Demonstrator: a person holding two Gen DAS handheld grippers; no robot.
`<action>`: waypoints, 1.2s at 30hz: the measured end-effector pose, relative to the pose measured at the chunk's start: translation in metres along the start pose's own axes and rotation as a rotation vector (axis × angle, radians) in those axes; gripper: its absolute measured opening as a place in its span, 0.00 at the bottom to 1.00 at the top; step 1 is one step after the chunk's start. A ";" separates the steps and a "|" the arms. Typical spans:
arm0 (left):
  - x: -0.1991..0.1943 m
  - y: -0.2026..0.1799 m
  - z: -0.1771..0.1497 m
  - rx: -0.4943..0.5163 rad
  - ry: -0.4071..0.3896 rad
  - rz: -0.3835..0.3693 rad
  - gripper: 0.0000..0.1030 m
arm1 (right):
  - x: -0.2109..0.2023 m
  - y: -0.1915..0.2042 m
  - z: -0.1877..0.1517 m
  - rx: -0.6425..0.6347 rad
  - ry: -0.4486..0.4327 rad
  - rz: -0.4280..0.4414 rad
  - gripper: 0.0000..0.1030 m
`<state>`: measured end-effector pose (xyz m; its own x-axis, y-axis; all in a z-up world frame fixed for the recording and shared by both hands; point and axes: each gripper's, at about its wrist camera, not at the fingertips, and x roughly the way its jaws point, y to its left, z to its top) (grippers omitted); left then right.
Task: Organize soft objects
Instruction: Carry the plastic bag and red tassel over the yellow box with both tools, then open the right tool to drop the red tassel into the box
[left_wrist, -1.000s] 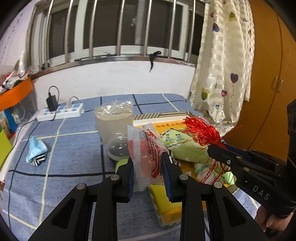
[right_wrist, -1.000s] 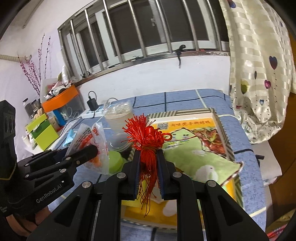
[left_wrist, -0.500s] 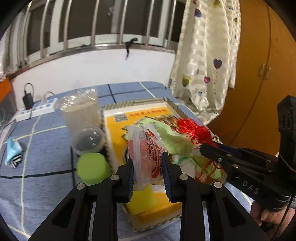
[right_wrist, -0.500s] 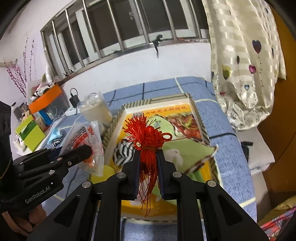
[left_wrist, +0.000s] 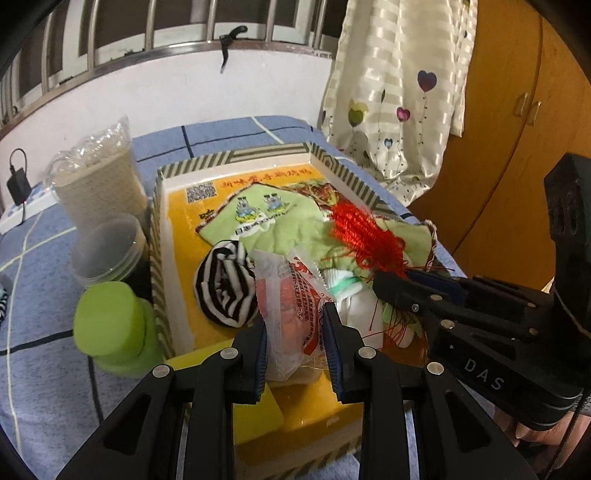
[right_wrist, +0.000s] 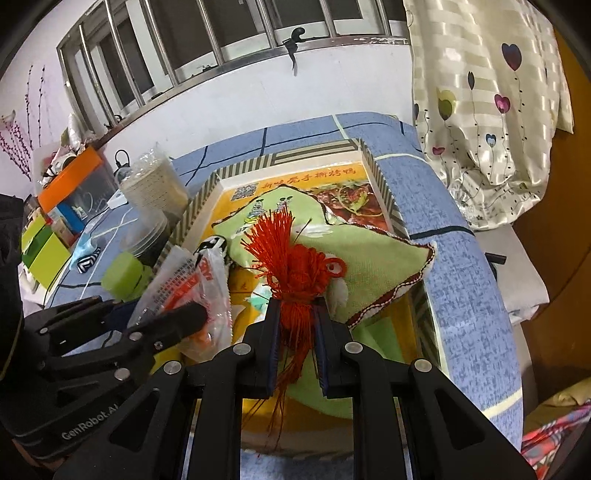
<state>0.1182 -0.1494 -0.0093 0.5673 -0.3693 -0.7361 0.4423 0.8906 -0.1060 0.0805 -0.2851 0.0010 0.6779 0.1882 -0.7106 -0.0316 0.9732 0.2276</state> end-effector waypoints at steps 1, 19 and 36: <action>0.003 0.000 0.001 -0.001 0.004 0.001 0.25 | 0.002 -0.001 0.002 -0.003 -0.001 0.000 0.17; 0.020 0.004 0.013 -0.041 0.022 0.031 0.27 | -0.006 -0.001 0.013 -0.041 -0.051 -0.031 0.49; -0.043 -0.001 0.005 -0.043 -0.081 0.050 0.29 | -0.052 0.026 0.009 -0.082 -0.124 -0.027 0.49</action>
<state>0.0968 -0.1357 0.0256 0.6432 -0.3430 -0.6846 0.3828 0.9183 -0.1004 0.0511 -0.2707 0.0501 0.7645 0.1492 -0.6272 -0.0684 0.9861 0.1512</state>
